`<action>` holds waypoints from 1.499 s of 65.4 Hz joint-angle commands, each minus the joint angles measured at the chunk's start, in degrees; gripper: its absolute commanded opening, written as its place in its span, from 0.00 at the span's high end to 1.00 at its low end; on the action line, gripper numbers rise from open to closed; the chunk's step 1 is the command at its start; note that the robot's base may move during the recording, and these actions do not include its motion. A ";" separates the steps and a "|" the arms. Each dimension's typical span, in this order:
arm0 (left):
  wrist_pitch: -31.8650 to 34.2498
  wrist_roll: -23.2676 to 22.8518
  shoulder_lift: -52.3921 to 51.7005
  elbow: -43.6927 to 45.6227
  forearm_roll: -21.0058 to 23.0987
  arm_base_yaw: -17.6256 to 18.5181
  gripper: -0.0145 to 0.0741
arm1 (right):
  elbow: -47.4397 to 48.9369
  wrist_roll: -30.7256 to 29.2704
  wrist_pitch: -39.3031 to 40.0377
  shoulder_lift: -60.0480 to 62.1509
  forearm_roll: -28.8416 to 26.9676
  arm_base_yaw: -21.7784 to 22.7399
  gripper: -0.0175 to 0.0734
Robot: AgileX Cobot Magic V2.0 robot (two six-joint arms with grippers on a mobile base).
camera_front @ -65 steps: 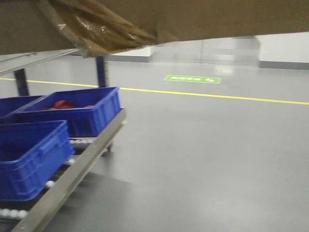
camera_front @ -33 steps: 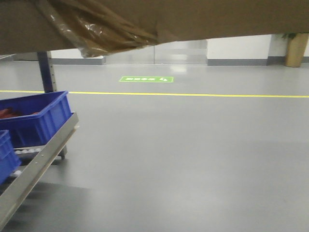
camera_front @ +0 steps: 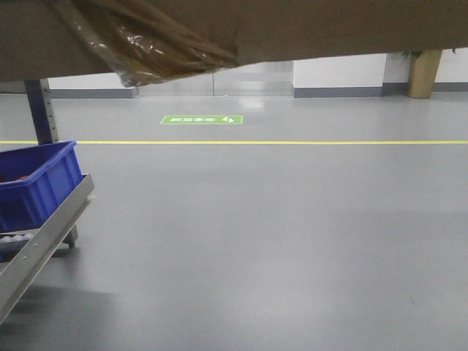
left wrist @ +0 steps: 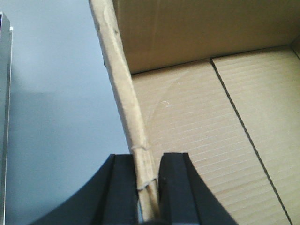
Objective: Grab carton from right shelf to conveyor
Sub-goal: 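Carry the box in both grippers while the base turns and drives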
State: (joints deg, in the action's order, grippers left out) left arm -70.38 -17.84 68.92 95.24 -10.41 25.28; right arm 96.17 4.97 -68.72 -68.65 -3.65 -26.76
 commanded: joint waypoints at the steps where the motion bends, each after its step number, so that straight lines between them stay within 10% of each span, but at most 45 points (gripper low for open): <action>1: 0.42 0.76 -0.53 0.09 -3.06 0.05 0.85 | 0.40 -1.40 2.36 1.19 1.44 0.22 0.88; 98: 0.42 0.76 -0.53 0.09 -3.32 0.05 0.85 | 0.40 -1.40 4.31 1.19 1.44 0.22 0.88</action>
State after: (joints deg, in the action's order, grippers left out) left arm -70.38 -17.84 68.92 95.24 -11.04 25.28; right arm 96.17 4.97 -67.24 -68.65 -3.65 -26.76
